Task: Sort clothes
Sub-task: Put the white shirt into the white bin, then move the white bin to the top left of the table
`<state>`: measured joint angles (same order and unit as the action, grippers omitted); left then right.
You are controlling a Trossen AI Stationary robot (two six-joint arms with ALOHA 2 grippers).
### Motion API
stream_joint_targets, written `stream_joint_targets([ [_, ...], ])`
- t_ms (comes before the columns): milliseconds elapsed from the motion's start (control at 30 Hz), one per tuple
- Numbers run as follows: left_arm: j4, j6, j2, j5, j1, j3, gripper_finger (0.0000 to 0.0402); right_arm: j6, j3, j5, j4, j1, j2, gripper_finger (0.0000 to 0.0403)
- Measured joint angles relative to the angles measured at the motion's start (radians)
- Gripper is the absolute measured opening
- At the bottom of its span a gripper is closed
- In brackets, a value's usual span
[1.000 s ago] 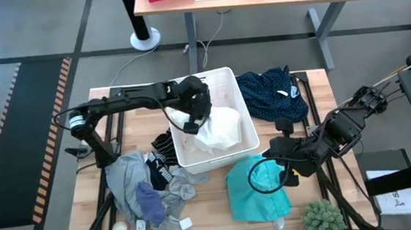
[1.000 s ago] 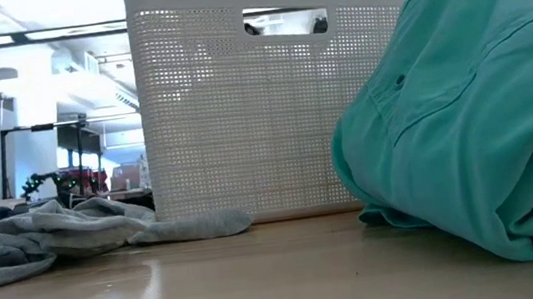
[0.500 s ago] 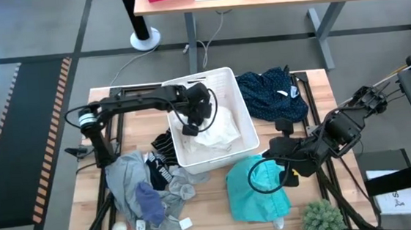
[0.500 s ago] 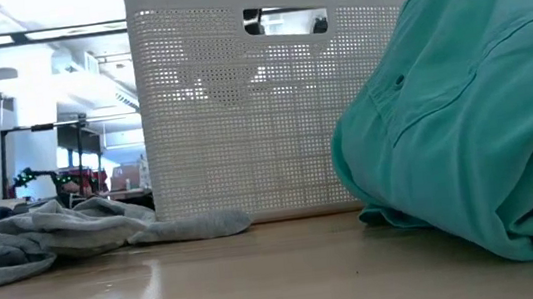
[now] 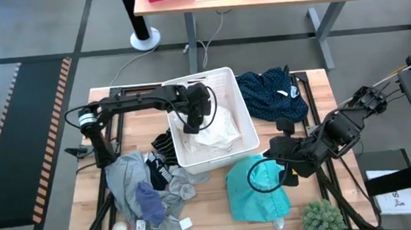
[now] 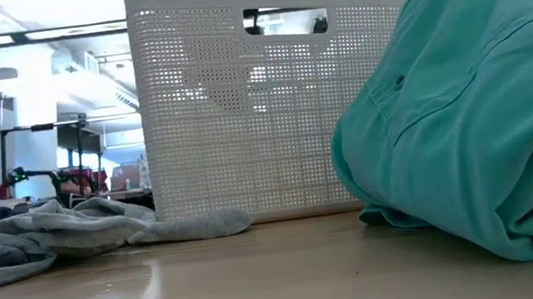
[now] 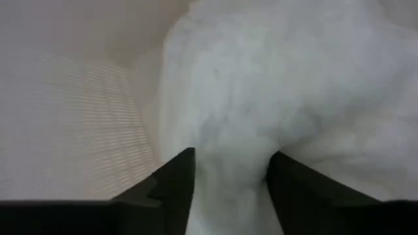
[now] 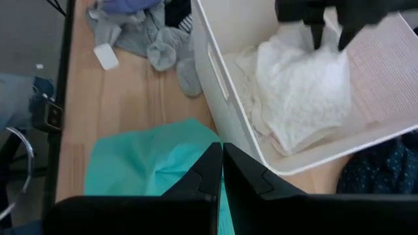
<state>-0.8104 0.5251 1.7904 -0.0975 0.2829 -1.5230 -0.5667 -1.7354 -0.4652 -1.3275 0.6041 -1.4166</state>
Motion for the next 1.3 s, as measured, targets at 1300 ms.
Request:
stream_joint_targets([
  [1300,-0.003,-0.141,-0.148,0.069,0.414,0.001,0.0139,-0.075,0.205,0.001,0.138,-0.064,-0.042,0.0],
])
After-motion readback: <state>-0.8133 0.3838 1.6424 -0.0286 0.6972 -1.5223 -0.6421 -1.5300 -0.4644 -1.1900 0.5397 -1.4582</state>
